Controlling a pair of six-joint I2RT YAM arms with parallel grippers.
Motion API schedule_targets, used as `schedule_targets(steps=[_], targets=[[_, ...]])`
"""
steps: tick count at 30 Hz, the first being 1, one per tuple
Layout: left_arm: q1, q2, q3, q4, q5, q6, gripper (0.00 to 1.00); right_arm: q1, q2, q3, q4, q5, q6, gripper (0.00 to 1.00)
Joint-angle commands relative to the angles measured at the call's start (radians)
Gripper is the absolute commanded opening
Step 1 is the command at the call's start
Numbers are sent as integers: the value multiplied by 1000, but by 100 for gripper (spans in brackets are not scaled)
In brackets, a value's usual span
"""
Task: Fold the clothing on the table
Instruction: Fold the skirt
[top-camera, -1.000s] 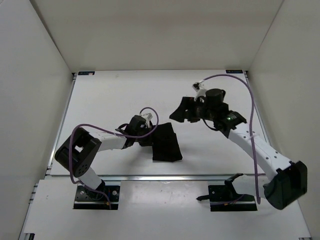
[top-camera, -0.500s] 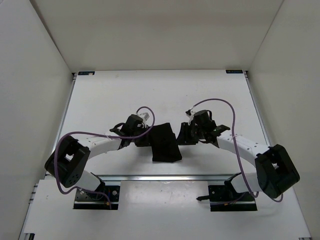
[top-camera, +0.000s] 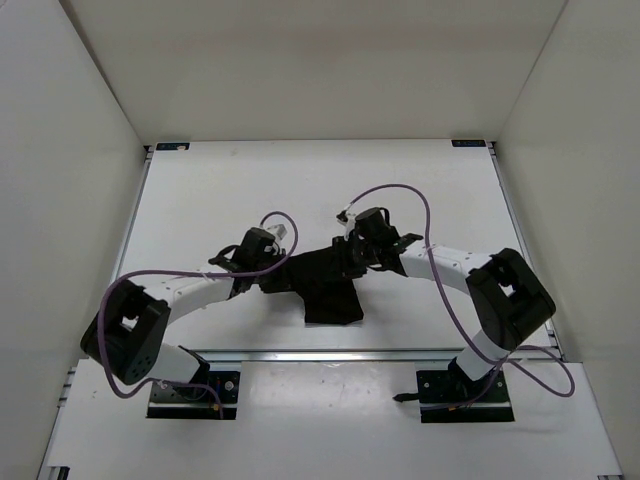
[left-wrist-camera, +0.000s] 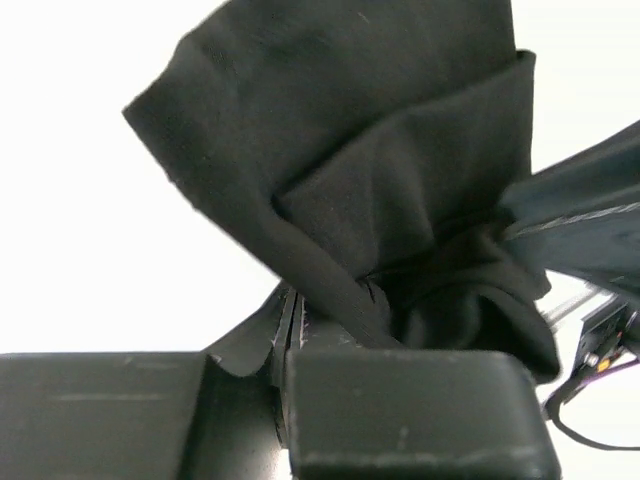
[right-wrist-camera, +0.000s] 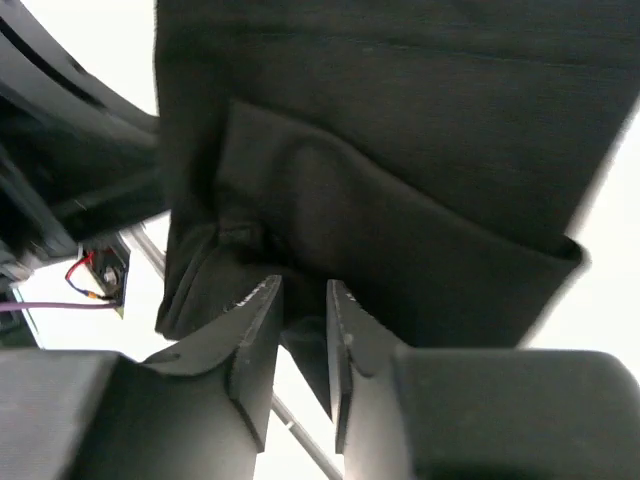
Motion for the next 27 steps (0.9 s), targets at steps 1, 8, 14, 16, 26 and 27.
schedule_targets(steps=[1,8,14,16,26,27], targets=[[64,-96,-17,-48,-9,30,0,39,13,44,42,-35,-12,21],[163,-154,-18,-84,-2,73,0,141,-44,-10,77,-41,58,19],[155,-156,-4,-88,17,65,0,176,-127,-60,67,-20,88,23],[150,-175,8,-100,29,64,0,158,-194,-77,50,-17,100,24],[48,-280,32,-50,92,-7,0,15,-314,-211,10,31,62,0],[46,-277,26,-41,102,-8,0,27,-310,-212,7,40,59,0]])
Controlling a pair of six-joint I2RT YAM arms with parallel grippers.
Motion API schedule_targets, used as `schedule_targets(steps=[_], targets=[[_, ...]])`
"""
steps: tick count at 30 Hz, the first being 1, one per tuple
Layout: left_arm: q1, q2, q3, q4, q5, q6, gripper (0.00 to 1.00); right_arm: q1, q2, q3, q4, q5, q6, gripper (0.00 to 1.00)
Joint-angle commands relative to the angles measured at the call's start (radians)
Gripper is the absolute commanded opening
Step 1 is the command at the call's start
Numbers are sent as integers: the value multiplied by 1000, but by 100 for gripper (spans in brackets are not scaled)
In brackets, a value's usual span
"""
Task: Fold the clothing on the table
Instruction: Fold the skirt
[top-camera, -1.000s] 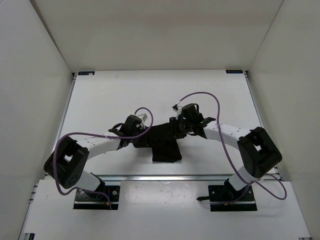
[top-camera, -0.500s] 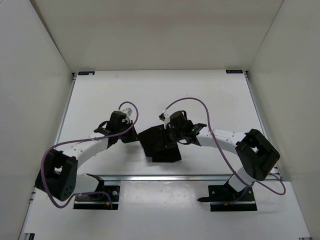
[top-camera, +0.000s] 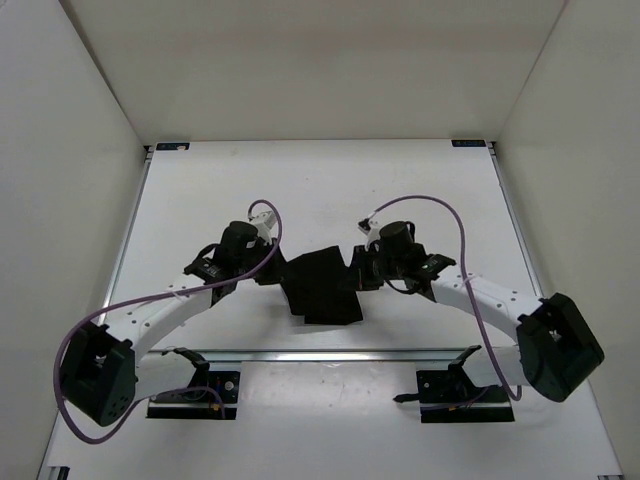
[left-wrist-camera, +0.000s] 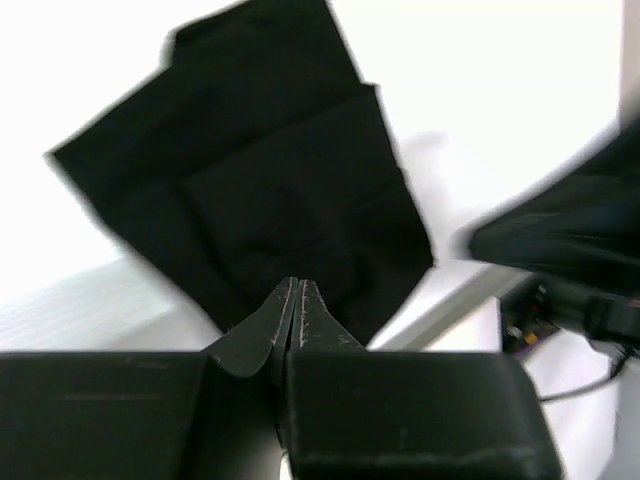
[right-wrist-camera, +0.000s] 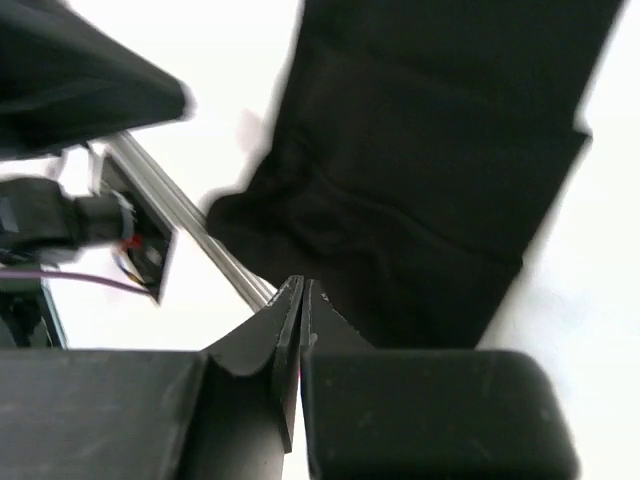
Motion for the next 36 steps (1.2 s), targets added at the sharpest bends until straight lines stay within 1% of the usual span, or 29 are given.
schedule_targets(steps=[1,6,8,9,13,15,18,22,25,28,30,31,33,34,35,36], targets=[[-35,-12,20,47,36,-35,0,31,60,-32,8,10,-21,0],[-85,8,22,69,45,-38,0,92,197,-10,70,-6,-6,0],[-105,14,-4,67,45,-33,0,126,234,1,76,-29,17,0],[-102,9,-15,63,51,-33,0,136,246,0,108,-36,13,0],[-107,-44,-114,73,92,-42,0,183,268,-40,148,-39,50,0],[-108,-66,-170,76,128,-33,0,180,251,-60,147,-43,63,0],[-116,-95,-194,46,146,-36,0,167,228,-88,159,-37,64,0],[-136,-115,-225,72,163,-62,0,137,205,-94,171,-48,53,0],[-167,-103,-228,63,152,-65,0,103,205,-82,147,-51,42,0],[-159,-109,-222,11,139,-47,0,49,174,-74,104,-62,15,0],[-145,-144,-218,-61,99,-30,0,-12,104,-54,52,-53,-2,0],[-128,-156,-204,-84,91,-24,0,-27,84,-48,48,-53,-7,0],[-61,-220,-201,-127,74,-19,0,-113,0,-52,53,-69,-1,2],[-43,-237,-193,-140,82,-21,0,-156,-24,-55,53,-88,10,7],[6,-274,-179,-155,71,-22,2,-210,-71,-69,67,-112,25,11],[22,-308,-173,-164,62,-26,3,-230,-120,-74,81,-123,30,14]])
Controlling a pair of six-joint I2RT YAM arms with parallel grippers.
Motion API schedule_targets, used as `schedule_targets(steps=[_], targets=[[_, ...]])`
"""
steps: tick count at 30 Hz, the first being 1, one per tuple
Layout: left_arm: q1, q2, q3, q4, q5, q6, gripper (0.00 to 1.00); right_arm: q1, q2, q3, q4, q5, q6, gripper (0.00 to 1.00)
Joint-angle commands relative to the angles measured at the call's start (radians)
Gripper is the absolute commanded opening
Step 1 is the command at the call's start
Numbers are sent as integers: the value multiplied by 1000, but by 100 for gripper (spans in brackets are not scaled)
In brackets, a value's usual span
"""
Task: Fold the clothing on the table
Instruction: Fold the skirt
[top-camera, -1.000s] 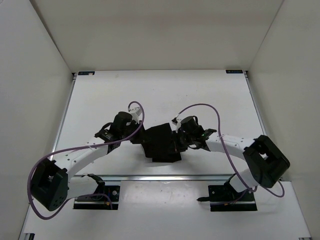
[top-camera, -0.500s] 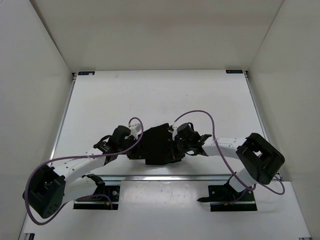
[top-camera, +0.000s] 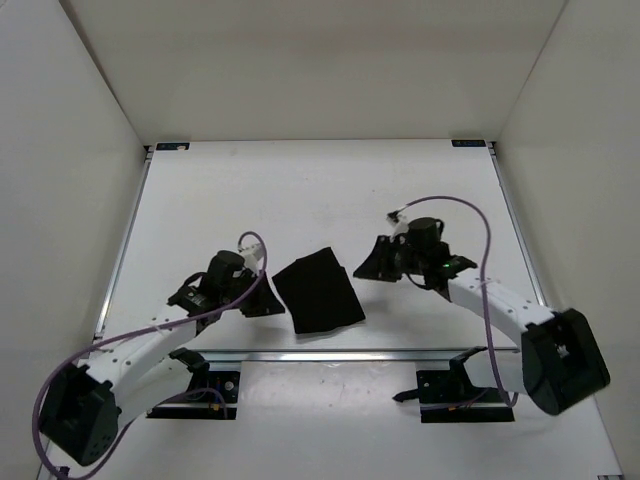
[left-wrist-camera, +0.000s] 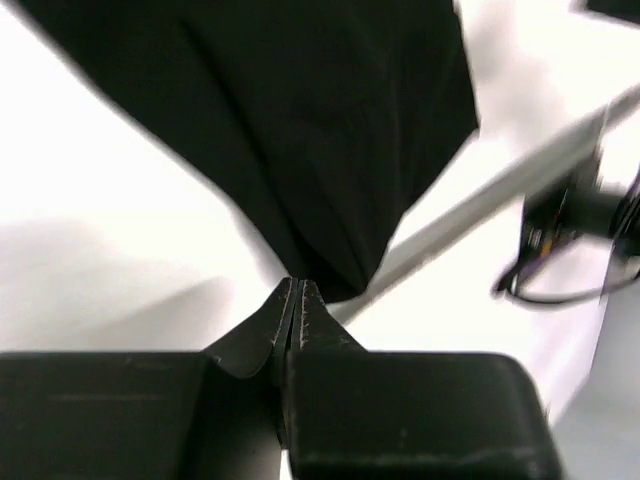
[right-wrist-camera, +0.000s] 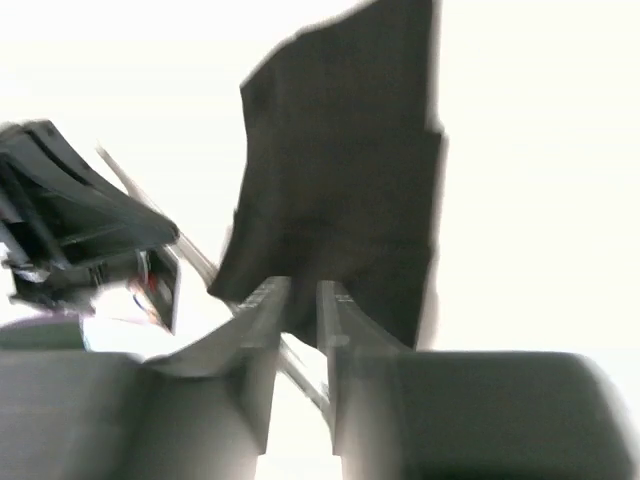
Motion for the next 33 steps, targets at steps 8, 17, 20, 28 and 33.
schedule_targets(steps=[8,17,20,28,33], targets=[[105,-36,245,-219,-238,97,37,-241,-190,193,-328,147,-159,62],[144,85,414,-349,-436,252,95,-316,-203,169,-427,282,-219,99],[155,104,411,-357,-460,274,99,-351,-196,166,-459,302,-243,100],[125,154,370,-333,-426,288,98,-383,-199,97,-427,279,-274,99],[136,136,356,-302,-414,303,99,-377,-205,100,-409,270,-288,99]])
